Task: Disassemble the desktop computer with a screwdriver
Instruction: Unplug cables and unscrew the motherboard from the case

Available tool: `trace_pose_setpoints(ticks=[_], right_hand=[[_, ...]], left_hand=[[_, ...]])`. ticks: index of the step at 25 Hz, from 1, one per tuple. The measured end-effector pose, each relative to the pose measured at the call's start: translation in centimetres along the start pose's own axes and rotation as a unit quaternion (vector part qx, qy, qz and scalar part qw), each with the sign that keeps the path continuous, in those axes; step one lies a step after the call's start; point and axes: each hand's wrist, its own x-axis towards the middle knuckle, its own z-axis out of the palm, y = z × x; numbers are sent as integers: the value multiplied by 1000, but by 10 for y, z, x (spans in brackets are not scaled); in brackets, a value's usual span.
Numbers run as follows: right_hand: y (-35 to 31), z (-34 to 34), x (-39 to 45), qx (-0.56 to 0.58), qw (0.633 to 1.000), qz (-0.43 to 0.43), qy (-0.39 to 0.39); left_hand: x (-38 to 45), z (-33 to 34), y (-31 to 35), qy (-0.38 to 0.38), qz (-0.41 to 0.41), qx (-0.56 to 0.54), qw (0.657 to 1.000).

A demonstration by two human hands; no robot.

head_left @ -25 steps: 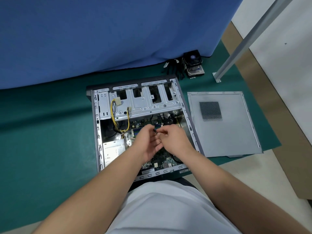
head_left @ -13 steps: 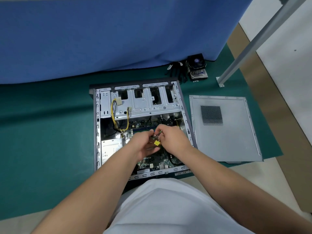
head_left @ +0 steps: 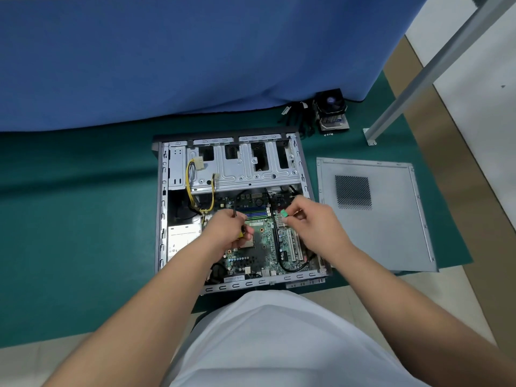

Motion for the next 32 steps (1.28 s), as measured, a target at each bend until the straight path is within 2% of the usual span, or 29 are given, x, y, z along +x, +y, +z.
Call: trace_pose_setpoints(ticks=[4,8,14,20,24,32], right_hand=[[-3,-28,5,61,998,6,25],[-2,-22,9,59,998,12,-21],[5,11,12,-28,996,24,-77],[0,14,35,-10,999,35,11],[-8,1,63,-6,998,31,59],[-21,-8,96,-73,993,76,58]], left_hand=[[2,-3,0,37,53,85,994],[6,-1,-2,54,74,131,987],[14,9,-7,23,26,125,992],[16,16,-14,5,91,261,961],[19,6,-18,17,104,286,952],[22,1,-25,26,130,301,944]])
